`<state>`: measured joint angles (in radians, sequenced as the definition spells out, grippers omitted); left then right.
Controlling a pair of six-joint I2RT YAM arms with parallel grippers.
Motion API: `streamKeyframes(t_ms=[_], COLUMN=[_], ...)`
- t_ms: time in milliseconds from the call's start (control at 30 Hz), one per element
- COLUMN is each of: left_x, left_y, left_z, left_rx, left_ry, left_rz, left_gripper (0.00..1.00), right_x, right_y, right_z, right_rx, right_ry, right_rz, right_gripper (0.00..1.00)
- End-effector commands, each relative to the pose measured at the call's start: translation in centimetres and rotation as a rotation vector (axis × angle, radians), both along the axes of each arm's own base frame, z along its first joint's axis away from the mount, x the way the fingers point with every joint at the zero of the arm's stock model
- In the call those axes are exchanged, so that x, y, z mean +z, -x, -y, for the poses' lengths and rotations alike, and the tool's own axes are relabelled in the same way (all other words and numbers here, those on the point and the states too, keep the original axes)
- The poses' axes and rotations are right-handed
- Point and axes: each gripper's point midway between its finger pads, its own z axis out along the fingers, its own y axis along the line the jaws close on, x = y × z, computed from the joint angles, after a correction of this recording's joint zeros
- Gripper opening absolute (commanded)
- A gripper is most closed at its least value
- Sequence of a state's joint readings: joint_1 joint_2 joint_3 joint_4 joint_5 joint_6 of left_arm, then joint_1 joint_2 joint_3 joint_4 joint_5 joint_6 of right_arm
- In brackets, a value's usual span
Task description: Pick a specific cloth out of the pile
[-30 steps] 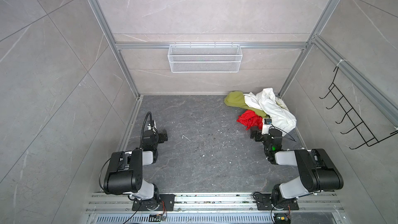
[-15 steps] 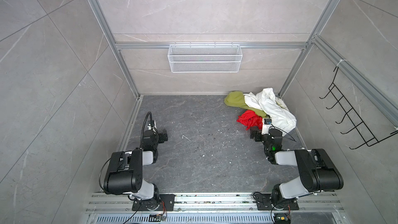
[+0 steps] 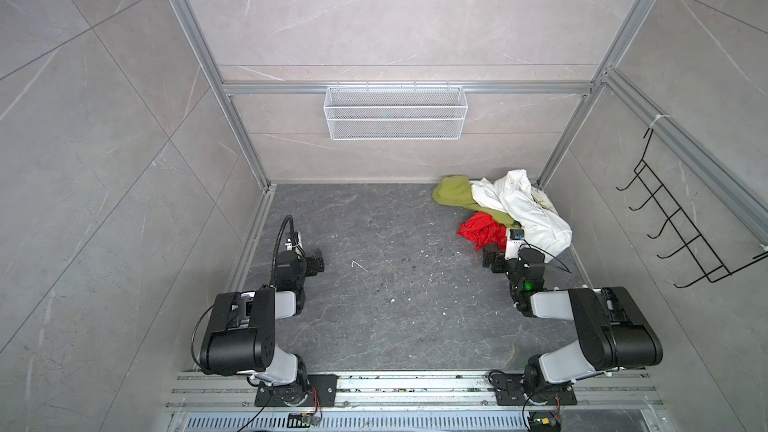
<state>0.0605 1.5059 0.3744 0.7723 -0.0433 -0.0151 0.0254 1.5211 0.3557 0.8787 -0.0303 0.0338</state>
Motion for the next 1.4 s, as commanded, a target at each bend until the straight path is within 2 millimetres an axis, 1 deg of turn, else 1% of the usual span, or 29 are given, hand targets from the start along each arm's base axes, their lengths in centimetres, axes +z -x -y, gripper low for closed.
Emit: streamKeyframes(t_ms=[0,100,167,233,300,367,400,433,500,600,667,800,867,900,967,1033,1133,1267,1333,1367], left_x=[1.3,1.7,2.7,3.6,4.7,5.6,6.0,6.4,7.0,8.2,8.9,10.3,10.8,11.2,12.0,13.1,13.8,13.2,12.6,12.3], left_y=[-0.5,-0.5,-0.5,-0.3,-0.1,0.3,0.5,0.6,0.7,0.2,-0.1,-0.9,-1.1,-1.1,-0.7,0.0,0.4,0.0,-0.2,-0.4], left_z=[0.1,0.0,0.0,0.3,0.0,-0.3,-0.5,-0.4,0.1,1.8,3.4,8.7,11.8,13.6,17.3,20.9,24.5,28.5,30.5,31.3], left_rx=[-0.004,0.017,0.048,0.046,0.081,0.121,0.15,0.17,0.186,0.16,0.121,-0.039,-0.149,-0.22,-0.381,-0.531,-0.659,-0.769,-0.826,-0.839], left_ry=[-0.007,-0.032,-0.073,-0.081,-0.083,-0.065,-0.04,-0.013,0.017,0.05,0.064,0.059,0.063,0.084,0.156,0.234,0.296,0.316,0.292,0.285], left_rz=[0.057,0.057,0.049,0.022,0.013,0.004,-0.004,-0.018,-0.042,-0.042,-0.037,-0.034,-0.037,-0.036,-0.021,0.008,0.011,-0.021,-0.032,-0.037], left_gripper=[1.0,1.0,1.0,1.0,1.0,0.97,0.94,0.89,0.84,0.84,0.84,0.9,0.9,0.9,0.89,0.89,0.89,0.89,0.89,0.89], right_x=[0.6,1.6,2.5,3.2,3.8,4.4,4.6,4.8,5.0,6.0,6.2,6.4,6.6,6.6,6.8,6.9,7.3,7.8,7.5,7.4], right_y=[-0.1,0.2,0.6,0.9,1.3,1.6,1.7,1.8,1.9,2.1,1.9,0.8,0.3,0.0,-0.7,-1.3,-2.0,-2.8,-3.1,-3.2], right_z=[0.6,1.3,1.3,1.3,1.5,1.4,1.6,1.9,1.9,2.9,2.6,0.2,-0.9,-1.6,-3.0,-4.0,-4.3,-4.4,-4.2,-4.0], right_rx=[-0.034,-0.083,-0.102,-0.132,-0.174,-0.199,-0.233,-0.273,-0.304,-0.463,-0.506,-0.498,-0.489,-0.47,-0.422,-0.397,-0.386,-0.371,-0.378,-0.383], right_ry=[0.008,0.011,0.027,0.034,-0.013,-0.045,-0.061,-0.079,-0.089,-0.114,-0.165,-0.303,-0.379,-0.415,-0.471,-0.515,-0.528,-0.503,-0.466,-0.449], right_rz=[0.021,0.043,0.046,0.008,-0.059,-0.124,-0.164,-0.209,-0.265,-0.291,-0.33,-0.394,-0.414,-0.431,-0.457,-0.473,-0.472,-0.473,-0.484,-0.485], right_gripper=[1.0,1.0,1.0,1.0,1.0,1.0,1.0,1.0,1.0,1.0,1.0,1.0,1.0,1.0,1.0,1.0,1.0,1.0,1.0,1.0])
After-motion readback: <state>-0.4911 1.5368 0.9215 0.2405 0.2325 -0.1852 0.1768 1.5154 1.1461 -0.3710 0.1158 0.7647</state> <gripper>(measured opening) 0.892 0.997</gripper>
